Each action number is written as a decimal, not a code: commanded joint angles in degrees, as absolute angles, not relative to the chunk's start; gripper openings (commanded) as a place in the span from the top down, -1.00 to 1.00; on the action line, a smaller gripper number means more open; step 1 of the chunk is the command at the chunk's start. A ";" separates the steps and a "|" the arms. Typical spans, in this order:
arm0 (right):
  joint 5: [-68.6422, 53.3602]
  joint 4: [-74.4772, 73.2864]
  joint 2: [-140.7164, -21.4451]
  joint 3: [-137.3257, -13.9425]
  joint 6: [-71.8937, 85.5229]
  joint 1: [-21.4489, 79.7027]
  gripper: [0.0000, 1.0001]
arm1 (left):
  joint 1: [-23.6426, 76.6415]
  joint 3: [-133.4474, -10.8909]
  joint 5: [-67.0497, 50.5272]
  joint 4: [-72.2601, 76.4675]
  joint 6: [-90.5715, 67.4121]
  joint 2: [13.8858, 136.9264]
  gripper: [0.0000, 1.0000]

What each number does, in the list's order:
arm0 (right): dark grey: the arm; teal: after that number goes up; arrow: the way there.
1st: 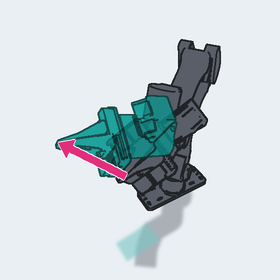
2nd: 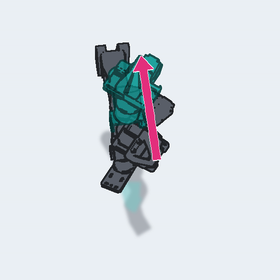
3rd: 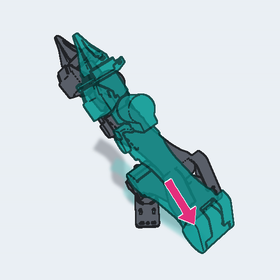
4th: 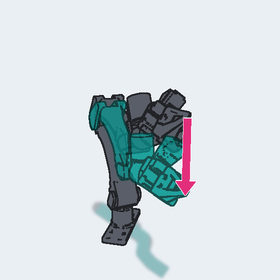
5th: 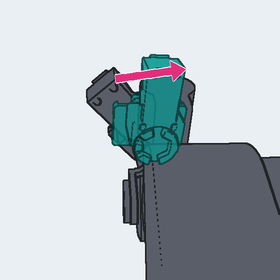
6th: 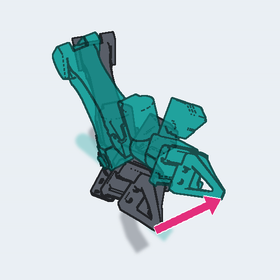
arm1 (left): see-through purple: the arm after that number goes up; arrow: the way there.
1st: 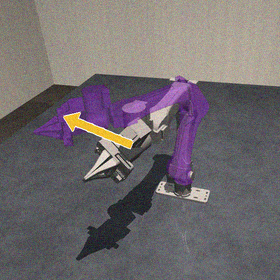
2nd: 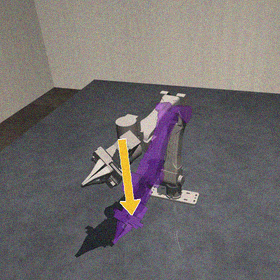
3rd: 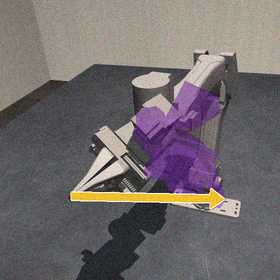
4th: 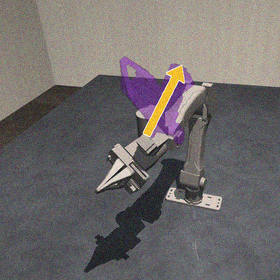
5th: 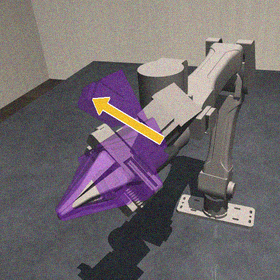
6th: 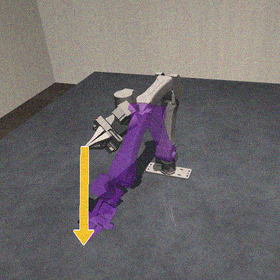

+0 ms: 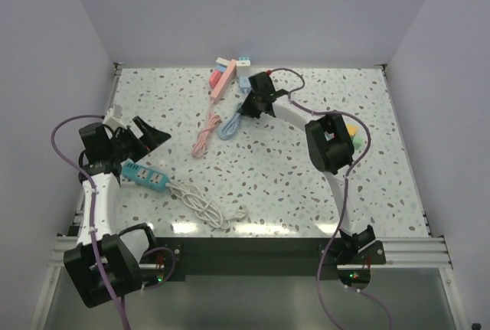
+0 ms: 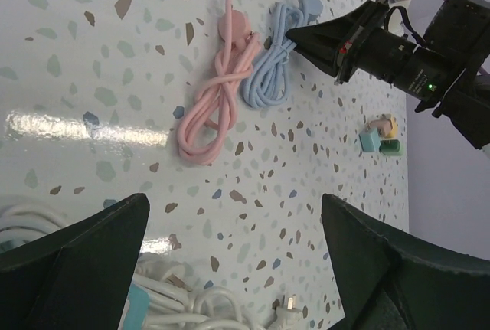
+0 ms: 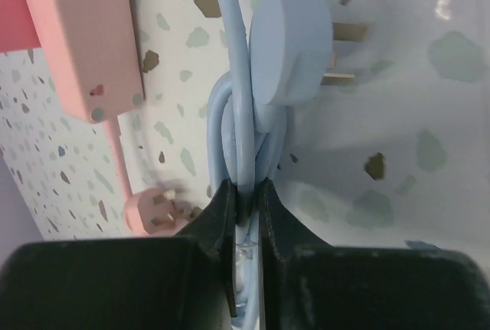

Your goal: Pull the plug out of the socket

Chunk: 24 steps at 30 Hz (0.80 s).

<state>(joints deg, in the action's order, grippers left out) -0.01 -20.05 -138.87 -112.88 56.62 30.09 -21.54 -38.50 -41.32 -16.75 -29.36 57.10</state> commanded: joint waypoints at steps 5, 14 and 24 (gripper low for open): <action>-10.00 -20.91 -122.46 -85.56 45.98 25.14 1.00 | -13.20 -39.46 -46.15 -8.01 -32.69 62.04 -0.97; -17.67 -28.21 -107.16 -57.27 29.71 26.19 1.00 | -5.63 -40.34 -43.77 1.12 -36.83 69.78 -0.98; -16.61 -40.69 -87.90 -45.17 23.56 30.06 -0.14 | 2.63 -40.25 -39.73 7.82 -39.81 76.55 -0.99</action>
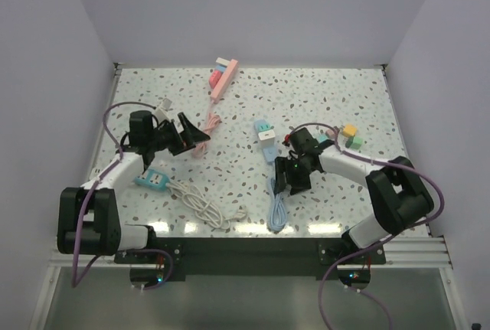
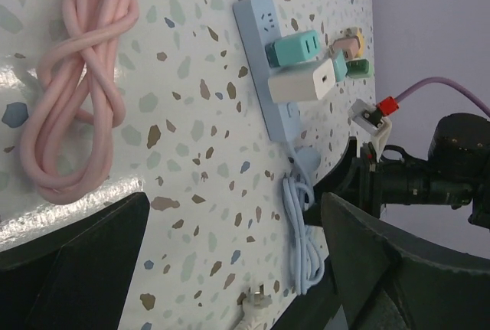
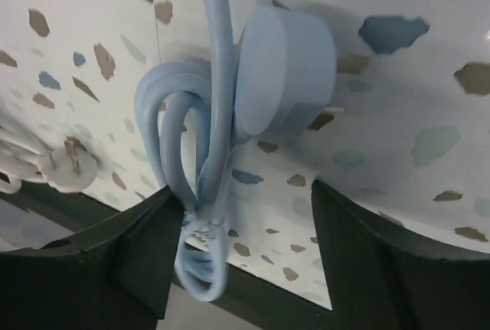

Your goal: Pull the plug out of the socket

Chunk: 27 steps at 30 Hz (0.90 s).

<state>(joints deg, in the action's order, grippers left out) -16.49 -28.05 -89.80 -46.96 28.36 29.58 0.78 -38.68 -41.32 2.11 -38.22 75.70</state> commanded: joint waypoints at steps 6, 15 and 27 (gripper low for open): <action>-13.46 -44.12 -85.52 -56.84 20.83 29.97 -0.97 | 4.74 -41.04 -38.67 8.61 -40.61 77.78 -1.00; -1.85 -43.08 -94.99 -77.77 16.26 29.97 -0.97 | 5.80 -40.87 -37.27 9.49 -41.13 77.96 -1.00; 9.49 -41.14 -108.72 -90.00 14.94 34.98 -0.97 | 7.82 -37.97 -34.63 12.74 -43.33 79.45 -1.00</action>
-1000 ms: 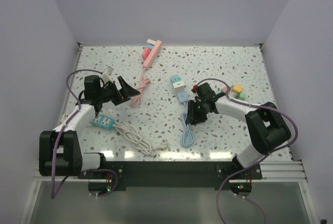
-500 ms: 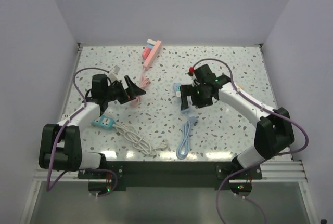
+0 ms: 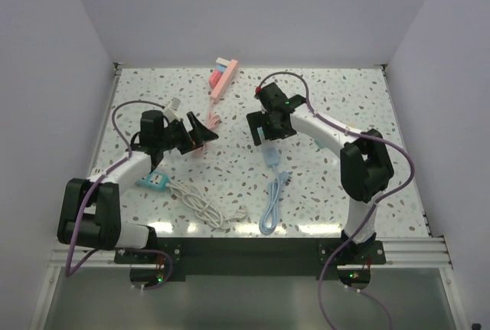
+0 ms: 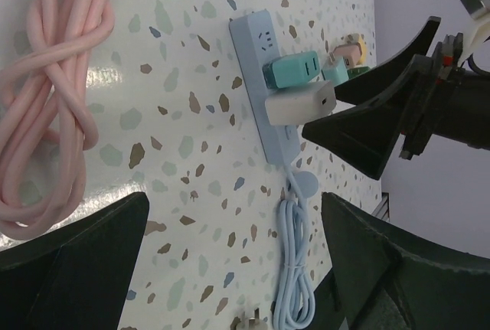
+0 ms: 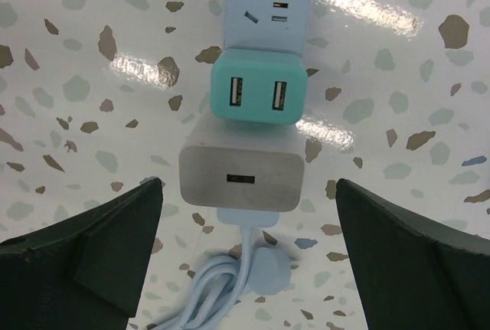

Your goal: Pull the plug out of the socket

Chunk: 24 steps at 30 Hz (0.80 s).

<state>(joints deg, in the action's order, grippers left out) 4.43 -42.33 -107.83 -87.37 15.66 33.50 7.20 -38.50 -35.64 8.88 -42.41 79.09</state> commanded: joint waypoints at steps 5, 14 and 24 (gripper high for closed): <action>12.75 -40.17 -111.97 -90.09 16.43 35.51 -0.86 | 8.61 -37.44 -33.84 13.09 -43.59 79.72 -1.00; 6.68 -36.92 -111.36 -87.28 16.09 35.42 0.26 | 12.56 -38.41 -32.08 15.99 -45.44 82.79 -1.00; -11.77 -26.04 -95.29 -73.84 17.83 32.08 1.00 | 17.13 -43.33 -25.76 21.35 -50.26 89.29 -1.00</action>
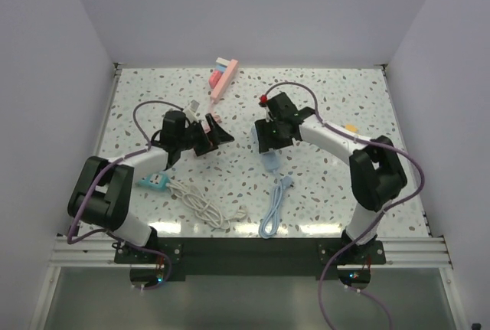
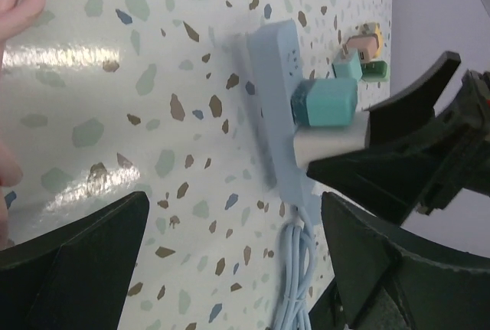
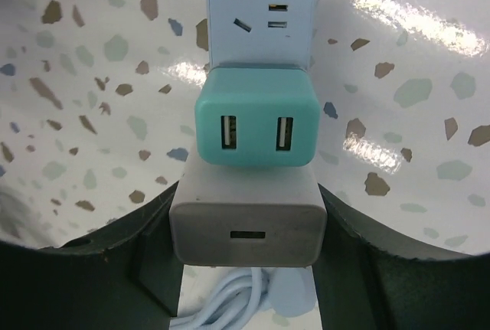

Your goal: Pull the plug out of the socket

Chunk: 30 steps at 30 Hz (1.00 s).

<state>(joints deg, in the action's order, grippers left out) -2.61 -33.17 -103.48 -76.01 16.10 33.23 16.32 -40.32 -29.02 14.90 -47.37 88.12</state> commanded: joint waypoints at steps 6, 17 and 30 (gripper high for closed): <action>-19.59 -20.58 -90.18 -67.50 21.96 31.73 1.00 | 19.68 -47.19 -24.43 26.02 -53.26 94.38 -1.00; -22.58 -16.88 -89.21 -65.39 25.66 31.82 1.00 | 25.84 -51.94 -18.99 27.87 -51.60 96.94 -1.00; -25.93 -13.27 -87.98 -65.04 28.39 31.82 1.00 | 28.92 -55.55 -12.22 21.18 -46.23 101.60 -0.84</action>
<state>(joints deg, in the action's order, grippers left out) -22.70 -18.41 -91.72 -64.45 26.02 31.59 28.27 -53.41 -14.37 21.65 -48.82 100.97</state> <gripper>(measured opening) 0.592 0.950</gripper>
